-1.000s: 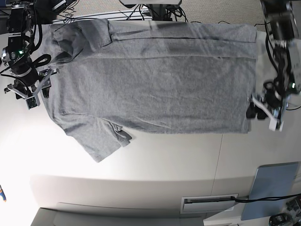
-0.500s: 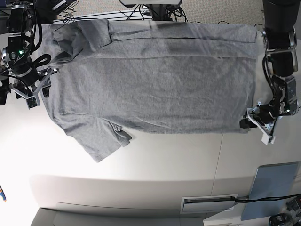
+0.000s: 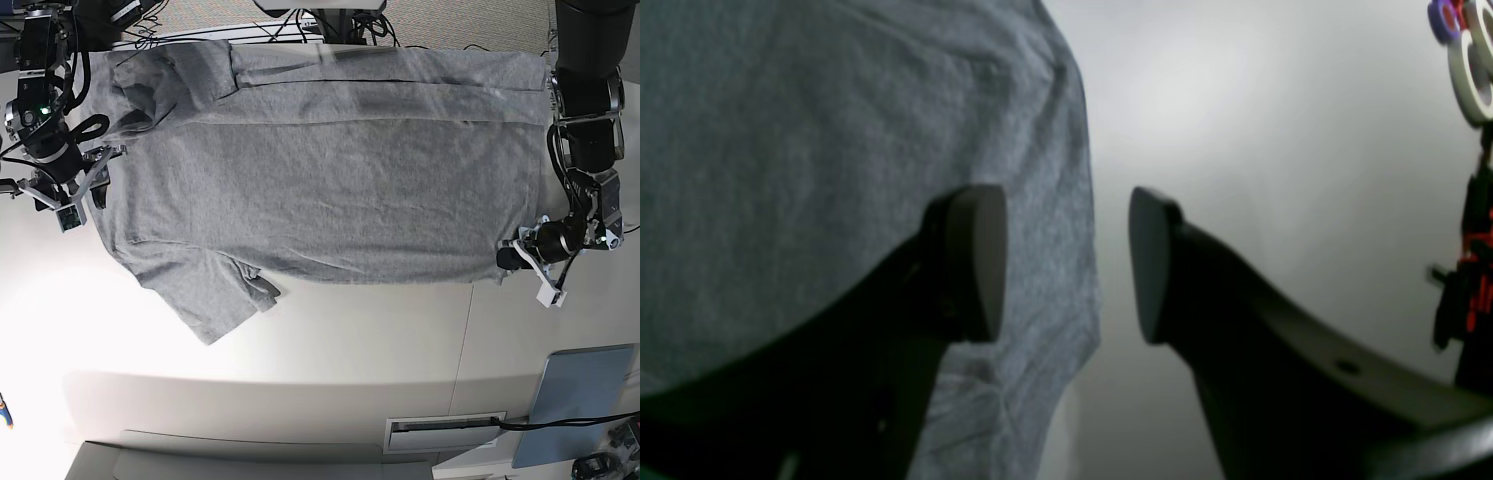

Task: Fold the T-shirt properly
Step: 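Grasp the shirt's side edges with both grippers, then fold the shirt lengthwise, bringing the hem side over toward the collar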

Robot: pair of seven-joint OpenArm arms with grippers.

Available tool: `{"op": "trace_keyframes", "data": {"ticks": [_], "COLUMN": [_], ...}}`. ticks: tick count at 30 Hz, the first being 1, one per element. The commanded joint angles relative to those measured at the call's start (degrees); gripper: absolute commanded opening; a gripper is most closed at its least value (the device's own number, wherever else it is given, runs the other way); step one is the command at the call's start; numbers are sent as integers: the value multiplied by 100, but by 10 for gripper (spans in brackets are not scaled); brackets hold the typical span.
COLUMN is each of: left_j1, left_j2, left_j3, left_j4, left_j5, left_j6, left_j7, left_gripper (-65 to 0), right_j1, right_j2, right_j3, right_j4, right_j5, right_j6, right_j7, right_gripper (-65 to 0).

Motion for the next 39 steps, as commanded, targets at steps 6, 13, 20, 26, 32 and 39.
{"op": "trace_keyframes", "data": {"ticks": [6,13,20,26,32,39], "left_j1": [-92,-94,-92,-92,-92,-92], "left_j2": [-66,-68,-68,-68,-68,-66], "left_j3": [-7,-7,-7,-7,-7,-7], "left_j4": [35,35,35,35,35,35], "left_j5": [72,70,72,72,72,72], "left_j6": [-11,-13,-13,-11,-9,-11], "left_j7": [199,328,326,334,348,345], "left_gripper": [-650,-650,-650,-650,-650,-650], "right_j1": [428,2177,4662,6201,6859,6758], "right_j2": [127,127,-155,-791,-1110,-1086], "right_j3": [13,-962,-2371,-2905,-2983,-2983], "right_j4": [-138,-1652,-4422,-6629,-8102,-8220], "right_j5": [-35,-35,90,319,-402,-452], "right_j6": [271,269,455,992,994,999], "right_j7": [317,280,66,-308,-85,-13], "right_gripper": [-355,-355,-355,-355,-355,-355]}}
